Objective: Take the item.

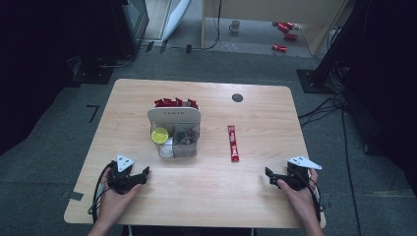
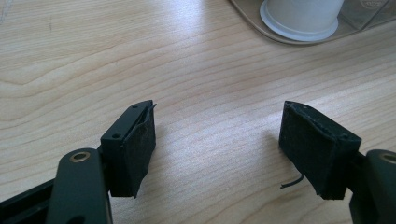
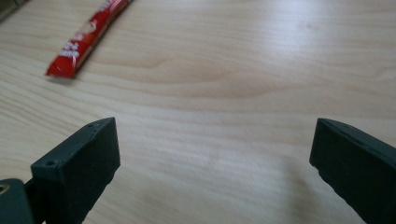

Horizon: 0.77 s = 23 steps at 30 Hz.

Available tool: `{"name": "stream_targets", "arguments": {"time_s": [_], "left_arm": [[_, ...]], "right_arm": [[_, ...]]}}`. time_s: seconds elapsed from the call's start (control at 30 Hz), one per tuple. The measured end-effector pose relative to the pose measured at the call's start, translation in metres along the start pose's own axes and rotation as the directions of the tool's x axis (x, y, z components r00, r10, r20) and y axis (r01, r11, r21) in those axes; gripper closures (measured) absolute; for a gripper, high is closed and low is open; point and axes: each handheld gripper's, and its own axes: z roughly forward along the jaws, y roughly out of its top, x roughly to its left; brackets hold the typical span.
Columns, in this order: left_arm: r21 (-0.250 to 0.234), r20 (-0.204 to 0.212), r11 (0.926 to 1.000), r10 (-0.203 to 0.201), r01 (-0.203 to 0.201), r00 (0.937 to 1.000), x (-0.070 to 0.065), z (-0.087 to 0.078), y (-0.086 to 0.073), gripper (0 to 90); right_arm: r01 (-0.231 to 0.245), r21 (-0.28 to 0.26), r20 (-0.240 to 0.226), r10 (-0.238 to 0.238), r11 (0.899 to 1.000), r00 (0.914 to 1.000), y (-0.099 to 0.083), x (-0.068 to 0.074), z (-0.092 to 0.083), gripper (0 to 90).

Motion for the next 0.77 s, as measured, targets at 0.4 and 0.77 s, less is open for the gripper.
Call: {"name": "stream_targets", "arguments": {"time_s": [0.4, 0.77], "left_arm": [[0.0, 0.0, 1.0, 0.0, 0.0, 1.0, 0.0, 0.0, 0.0, 27.8], [0.0, 0.0, 1.0, 0.0, 0.0, 1.0, 0.0, 0.0, 0.0, 27.6]], "right_arm": [[0.034, 0.083, 0.085, -0.041, 0.996, 0.9955, -0.019, -0.009, -0.014, 0.9], [0.051, 0.081, 0.11, -0.059, 0.995, 0.9922, -0.021, -0.007, -0.013, 0.0]]}}
